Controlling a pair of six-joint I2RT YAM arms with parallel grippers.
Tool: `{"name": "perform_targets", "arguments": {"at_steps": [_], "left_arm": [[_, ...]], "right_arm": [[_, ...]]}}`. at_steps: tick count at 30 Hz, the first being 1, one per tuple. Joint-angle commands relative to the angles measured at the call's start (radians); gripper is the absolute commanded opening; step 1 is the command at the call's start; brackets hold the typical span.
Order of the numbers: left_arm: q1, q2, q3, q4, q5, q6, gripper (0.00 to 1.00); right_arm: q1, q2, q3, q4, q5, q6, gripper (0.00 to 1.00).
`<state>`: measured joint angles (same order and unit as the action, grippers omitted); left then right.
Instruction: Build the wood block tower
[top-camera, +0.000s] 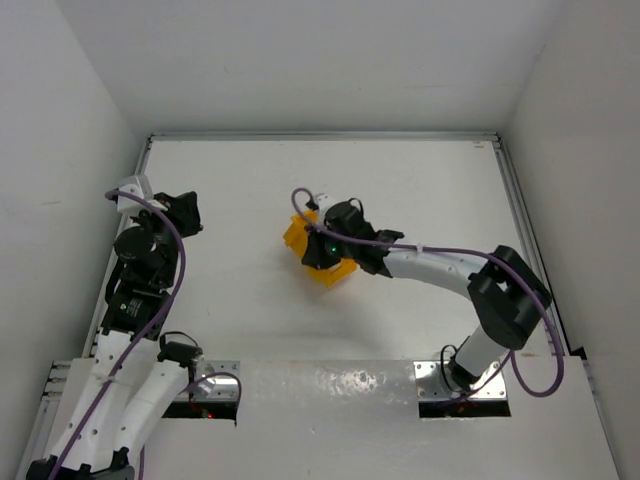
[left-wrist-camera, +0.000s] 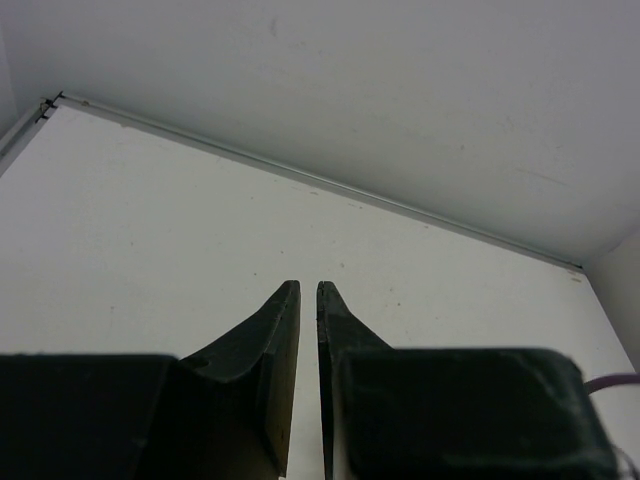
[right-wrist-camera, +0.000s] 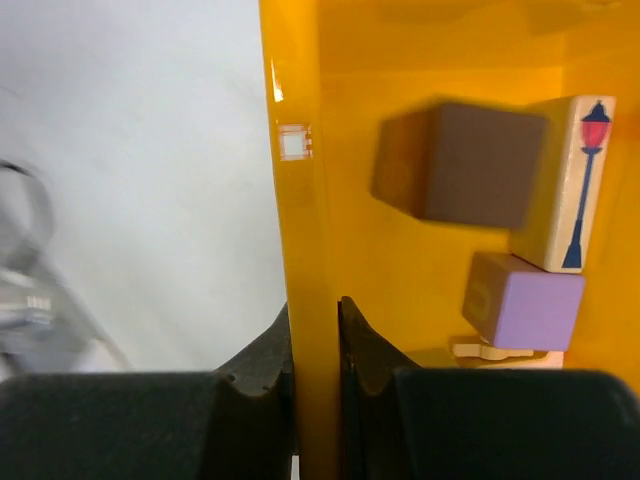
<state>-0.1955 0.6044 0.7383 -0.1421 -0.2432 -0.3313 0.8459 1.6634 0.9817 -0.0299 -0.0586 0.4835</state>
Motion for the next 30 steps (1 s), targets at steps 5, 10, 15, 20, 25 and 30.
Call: {"name": "perform_targets", "arguments": {"at_steps": [5,10,15,20,25,30], "left_arm": [[-0.005,0.006,0.018,0.039,0.021,-0.009,0.11],[-0.005,0.006,0.019,0.035,0.002,-0.005,0.11],[-0.005,0.008,0.019,0.033,0.008,-0.006,0.11],[-0.005,0.020,0.019,0.038,0.021,-0.009,0.11],[-0.004,0.005,0.018,0.032,0.001,-0.005,0.11],[-0.005,0.015,0.019,0.036,0.024,-0.009,0.11]], "right_arm": [[-0.179,-0.085,-0.135,0.509,-0.484,0.371,0.00],[-0.261,-0.073,-0.222,0.684,-0.573,0.587,0.00],[-0.298,-0.011,-0.294,1.071,-0.675,0.875,0.00],[-0.295,0.227,-0.226,1.497,-0.633,1.233,0.00],[-0.297,0.313,-0.224,1.701,-0.596,1.330,0.00],[-0.294,0.268,-0.293,1.725,-0.571,1.317,0.00]]}}
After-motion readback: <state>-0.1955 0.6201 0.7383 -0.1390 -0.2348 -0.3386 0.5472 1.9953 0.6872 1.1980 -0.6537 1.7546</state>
